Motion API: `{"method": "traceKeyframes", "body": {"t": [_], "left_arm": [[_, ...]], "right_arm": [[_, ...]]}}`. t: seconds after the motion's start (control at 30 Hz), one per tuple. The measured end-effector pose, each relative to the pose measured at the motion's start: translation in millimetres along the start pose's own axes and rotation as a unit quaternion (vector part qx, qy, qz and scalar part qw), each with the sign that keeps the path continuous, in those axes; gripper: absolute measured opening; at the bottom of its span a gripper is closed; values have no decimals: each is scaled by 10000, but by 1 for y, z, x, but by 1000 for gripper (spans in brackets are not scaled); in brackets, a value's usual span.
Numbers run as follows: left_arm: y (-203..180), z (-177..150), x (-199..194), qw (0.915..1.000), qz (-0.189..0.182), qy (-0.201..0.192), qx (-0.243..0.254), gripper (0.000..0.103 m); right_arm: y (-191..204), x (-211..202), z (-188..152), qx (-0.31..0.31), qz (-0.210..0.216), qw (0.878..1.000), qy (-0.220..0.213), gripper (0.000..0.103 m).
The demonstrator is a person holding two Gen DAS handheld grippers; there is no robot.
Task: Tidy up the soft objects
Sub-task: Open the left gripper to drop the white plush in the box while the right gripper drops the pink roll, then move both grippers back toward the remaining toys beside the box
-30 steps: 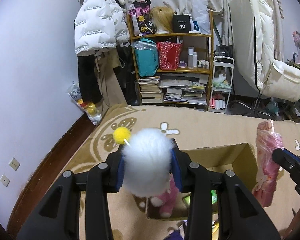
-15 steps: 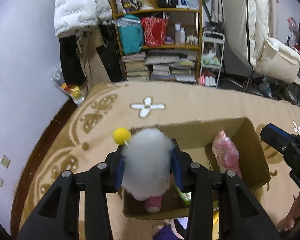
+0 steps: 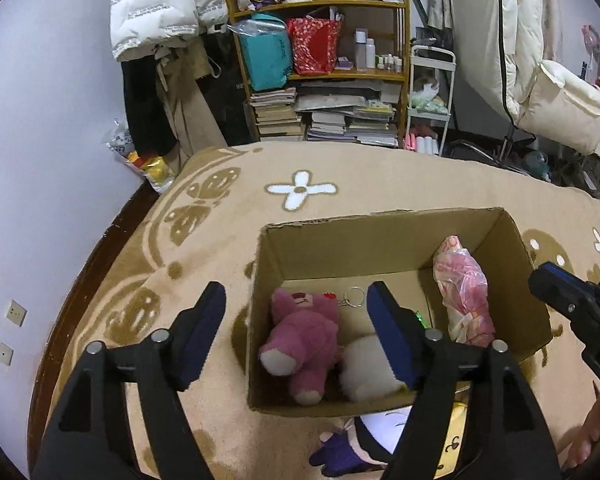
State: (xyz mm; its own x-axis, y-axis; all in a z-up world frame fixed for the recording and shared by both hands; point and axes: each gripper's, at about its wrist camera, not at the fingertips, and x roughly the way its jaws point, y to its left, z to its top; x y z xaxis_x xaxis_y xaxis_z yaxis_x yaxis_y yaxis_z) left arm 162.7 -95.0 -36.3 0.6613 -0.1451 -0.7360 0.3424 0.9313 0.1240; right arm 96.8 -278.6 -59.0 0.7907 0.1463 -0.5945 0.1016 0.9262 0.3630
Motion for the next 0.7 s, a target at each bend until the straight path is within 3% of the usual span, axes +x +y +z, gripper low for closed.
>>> {"method": "traceKeyframes", "body": {"t": [0.07,0.17,0.23,0.3,0.43,0.5,0.7], "left_arm": [[1,-2,-5,10000,40,18,14,84],[5,-6,-15,9999,116,25,-9,88],[9,-11,-21,9998,188,67,-77,92],[11,-15,-28,9998,185,66,-93,94],[13,-24,-45,9997,241,34,-36,100],[14,-30,-54,9997,260,30,-14,101],[20,-45,-72,9996,109,218,-135,102]], "right_arm": [[0,-2,-2,-3,-43,10000,53,24],[1,-7,-4,0,-64,9999,86,47],[2,-12,-6,24,-87,9999,82,54],[4,-18,-8,33,-112,9999,46,70],[8,-29,-12,-1,-144,9999,31,81],[12,-35,-14,-21,-145,9999,25,94],[16,-53,-23,43,-127,9999,49,100]]}}
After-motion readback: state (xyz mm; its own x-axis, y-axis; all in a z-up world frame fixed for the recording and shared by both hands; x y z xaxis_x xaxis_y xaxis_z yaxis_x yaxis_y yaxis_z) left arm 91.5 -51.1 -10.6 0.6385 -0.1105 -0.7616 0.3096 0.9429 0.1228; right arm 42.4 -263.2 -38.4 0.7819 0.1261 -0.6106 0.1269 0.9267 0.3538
